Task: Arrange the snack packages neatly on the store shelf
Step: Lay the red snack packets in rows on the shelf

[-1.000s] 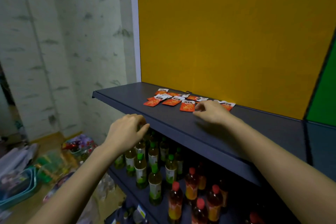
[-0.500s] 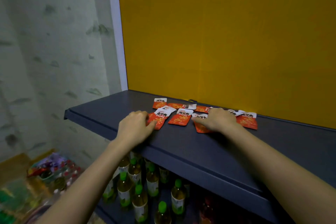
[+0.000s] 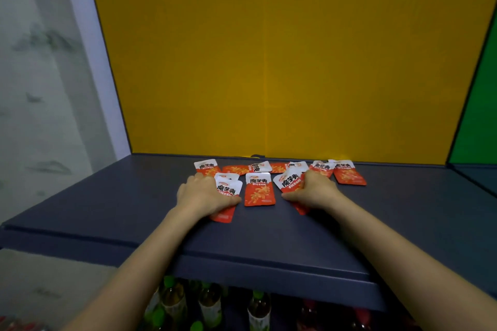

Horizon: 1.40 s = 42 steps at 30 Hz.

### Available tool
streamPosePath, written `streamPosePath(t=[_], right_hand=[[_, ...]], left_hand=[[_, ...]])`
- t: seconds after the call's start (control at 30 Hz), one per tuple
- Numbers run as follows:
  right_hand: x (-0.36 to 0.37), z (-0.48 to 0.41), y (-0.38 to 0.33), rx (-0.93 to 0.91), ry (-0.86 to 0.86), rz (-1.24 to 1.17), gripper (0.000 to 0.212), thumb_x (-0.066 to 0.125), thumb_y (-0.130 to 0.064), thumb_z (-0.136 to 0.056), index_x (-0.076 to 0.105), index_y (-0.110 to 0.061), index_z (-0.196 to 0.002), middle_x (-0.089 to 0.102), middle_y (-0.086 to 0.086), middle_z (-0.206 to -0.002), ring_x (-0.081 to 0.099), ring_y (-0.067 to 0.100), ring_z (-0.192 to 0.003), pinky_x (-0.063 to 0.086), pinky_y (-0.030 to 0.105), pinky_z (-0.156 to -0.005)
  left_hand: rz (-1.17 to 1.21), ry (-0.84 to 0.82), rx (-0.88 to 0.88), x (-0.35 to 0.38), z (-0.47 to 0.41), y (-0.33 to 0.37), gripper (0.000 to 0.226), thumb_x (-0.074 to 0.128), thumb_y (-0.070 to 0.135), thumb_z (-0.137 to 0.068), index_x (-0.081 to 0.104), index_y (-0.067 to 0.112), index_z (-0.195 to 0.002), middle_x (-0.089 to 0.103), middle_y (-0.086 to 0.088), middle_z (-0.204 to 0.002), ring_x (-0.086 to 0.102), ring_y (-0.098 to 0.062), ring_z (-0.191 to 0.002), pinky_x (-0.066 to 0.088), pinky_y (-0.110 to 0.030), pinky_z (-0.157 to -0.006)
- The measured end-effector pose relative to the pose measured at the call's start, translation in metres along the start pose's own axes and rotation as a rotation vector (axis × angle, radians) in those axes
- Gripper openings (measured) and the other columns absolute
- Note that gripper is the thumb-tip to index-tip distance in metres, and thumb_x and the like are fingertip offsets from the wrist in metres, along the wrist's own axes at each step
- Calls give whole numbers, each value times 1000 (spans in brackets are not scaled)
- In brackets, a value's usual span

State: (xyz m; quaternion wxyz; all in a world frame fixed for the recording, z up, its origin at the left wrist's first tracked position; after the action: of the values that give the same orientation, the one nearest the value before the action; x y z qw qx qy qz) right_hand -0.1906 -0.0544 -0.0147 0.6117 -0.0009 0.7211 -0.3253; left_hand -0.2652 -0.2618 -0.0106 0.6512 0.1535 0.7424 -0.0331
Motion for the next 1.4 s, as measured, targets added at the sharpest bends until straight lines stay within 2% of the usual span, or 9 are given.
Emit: streamPosePath(t=[0.13,0.27,0.47,0.7,0.97,1.1,1.17,1.27,1.4], right_hand=[[-1,9,0,36,23,-28,55,61,-48,-83,47,-8,-119,57,12,-123,55,29,-111,41,32,-76],[-11,22,8,59,7,-117,57,60,-41,-87,43,-7,-129,52,12,-130,51,27,-118,43,35,-94],[-26,32,16,101,34,-313,55,61,-36,-88,43,-6,-131,53,11,-127,53,23,-110,41,29,-87],[-25,23,25,72,65,-504,40,61,-28,-89,48,-8,-121,54,-3,-88,54,12,-80,42,25,-70],[-16,16,31,38,116,-619,25,63,-27,-87,48,-18,-106,59,-3,-89,58,10,-76,44,21,-63],[-17,13,33,35,130,-622,23,63,-26,-87,48,-18,-102,59,-3,-90,58,14,-83,44,26,-69],[-16,12,33,37,119,-616,26,64,-27,-87,52,-14,-106,63,2,-96,60,15,-83,46,24,-64],[-14,10,33,43,110,-610,35,66,-28,-85,55,-10,-113,66,7,-105,64,21,-93,51,31,-77],[-13,10,28,29,90,-651,30,65,-27,-86,55,-12,-110,68,9,-105,65,23,-91,52,35,-81]], left_hand=[[150,-70,14,-1,-10,-1,44,66,52,-76,55,15,-96,61,-9,-117,56,-27,-107,42,-30,-74],[348,32,81,-4,-13,-4,35,58,37,-86,54,11,-109,60,-11,-119,54,-31,-111,46,-36,-86],[819,32,138,-2,-24,37,34,58,30,-87,59,7,-112,65,-13,-114,59,-32,-109,47,-40,-92],[317,-34,156,29,-26,72,68,54,48,-87,38,-1,-131,43,-18,-137,32,-33,-130,33,-39,-102],[577,-117,67,20,-28,81,88,79,28,-68,21,0,-128,48,-17,-128,47,-32,-119,43,-35,-86],[732,-242,-9,13,-27,78,116,81,17,-69,-5,-1,-145,36,-16,-143,42,-32,-128,41,-36,-96],[866,-266,-41,13,-26,71,108,80,10,-68,6,2,-146,41,-16,-140,47,-32,-124,44,-37,-90],[1012,-302,-54,14,-21,61,78,81,4,-66,39,3,-132,54,-16,-123,58,-30,-107,50,-37,-82],[1203,-375,4,11,-11,54,38,67,1,-80,51,2,-115,65,-20,-107,64,-27,-80,54,-44,-82]])
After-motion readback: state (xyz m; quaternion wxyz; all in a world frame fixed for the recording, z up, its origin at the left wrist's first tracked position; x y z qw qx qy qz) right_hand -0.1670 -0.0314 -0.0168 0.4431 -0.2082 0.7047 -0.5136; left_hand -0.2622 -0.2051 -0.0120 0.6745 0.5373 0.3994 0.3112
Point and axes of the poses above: each hand's wrist, its own z-axis away from the middle knuckle, its own x-axis out of the palm, y = z × x, the point moved 2 cm from there along -z, towards the middle knuckle
